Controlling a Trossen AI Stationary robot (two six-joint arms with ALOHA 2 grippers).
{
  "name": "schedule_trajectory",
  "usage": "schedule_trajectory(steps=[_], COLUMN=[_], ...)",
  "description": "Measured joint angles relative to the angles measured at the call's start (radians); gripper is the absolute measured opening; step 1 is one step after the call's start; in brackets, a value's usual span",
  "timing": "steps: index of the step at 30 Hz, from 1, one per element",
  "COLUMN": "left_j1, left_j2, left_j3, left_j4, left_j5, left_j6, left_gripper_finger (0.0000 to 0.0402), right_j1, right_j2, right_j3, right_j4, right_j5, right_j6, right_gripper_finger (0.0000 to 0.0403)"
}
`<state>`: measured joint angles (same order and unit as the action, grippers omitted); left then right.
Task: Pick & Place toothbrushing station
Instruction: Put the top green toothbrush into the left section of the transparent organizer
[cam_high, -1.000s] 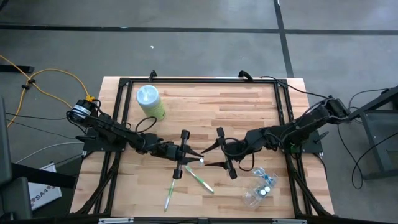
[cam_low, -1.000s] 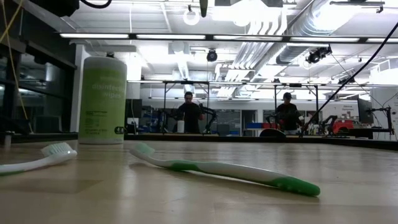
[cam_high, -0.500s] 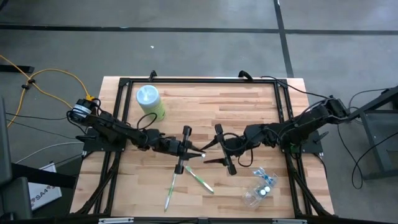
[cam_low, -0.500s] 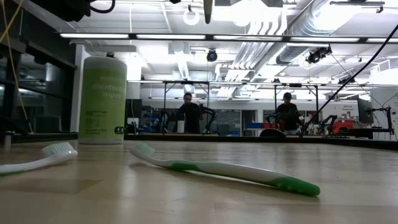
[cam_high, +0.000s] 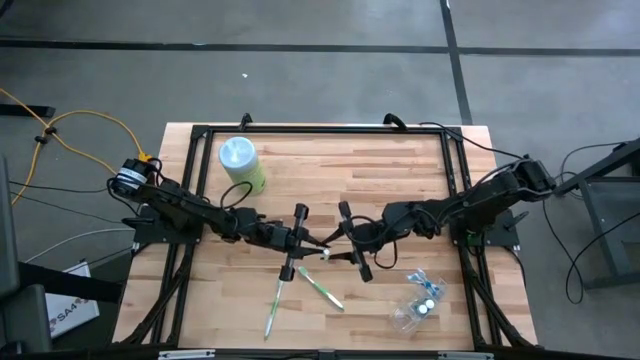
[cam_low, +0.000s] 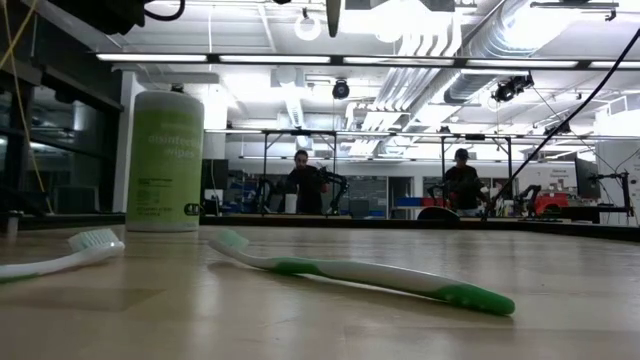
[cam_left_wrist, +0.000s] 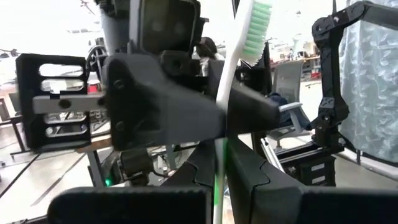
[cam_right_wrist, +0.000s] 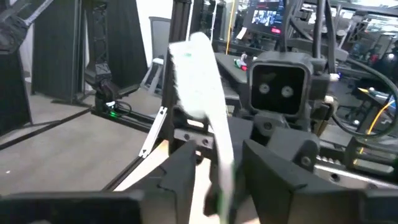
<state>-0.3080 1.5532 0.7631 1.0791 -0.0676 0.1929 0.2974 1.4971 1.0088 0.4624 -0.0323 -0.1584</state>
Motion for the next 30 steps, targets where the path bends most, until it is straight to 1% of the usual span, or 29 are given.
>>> schedule_trajectory(steps=[4,8,12,21,30], left_j1=[-0.002,-0.013,-0.034,-0.092,-0.11], left_j2=[0.0,0.0,0.0,0.0,0.0], left_j3=[0.0,0.0,0.0,0.0,0.0], left_j4=[-0.012,-0.025,-0.073,-0.076,-0.079], left_j5=[-0.009,-0.029,-0.096,-0.203,-0.224], left_j6=[0.005,0.013,0.017,0.074,0.078], left_gripper_finger=[0.0007,0.0007,0.0007,0.0007,0.0007], right_j1=[0.002,0.002,0.003,0.013,0.017], right_j2=[0.0,0.0,0.0,-0.004,-0.004], right_j3=[0.0,0.0,0.0,0.0,0.0], right_j4=[-0.001,-0.008,-0.039,-0.058,-0.057], right_j5=[0.0,-0.001,0.0,0.006,0.007], right_j6=[-0.002,0.005,0.006,0.008,0.008], right_gripper_finger=[0.0098,0.0085,0.0083,0.0085,0.0078])
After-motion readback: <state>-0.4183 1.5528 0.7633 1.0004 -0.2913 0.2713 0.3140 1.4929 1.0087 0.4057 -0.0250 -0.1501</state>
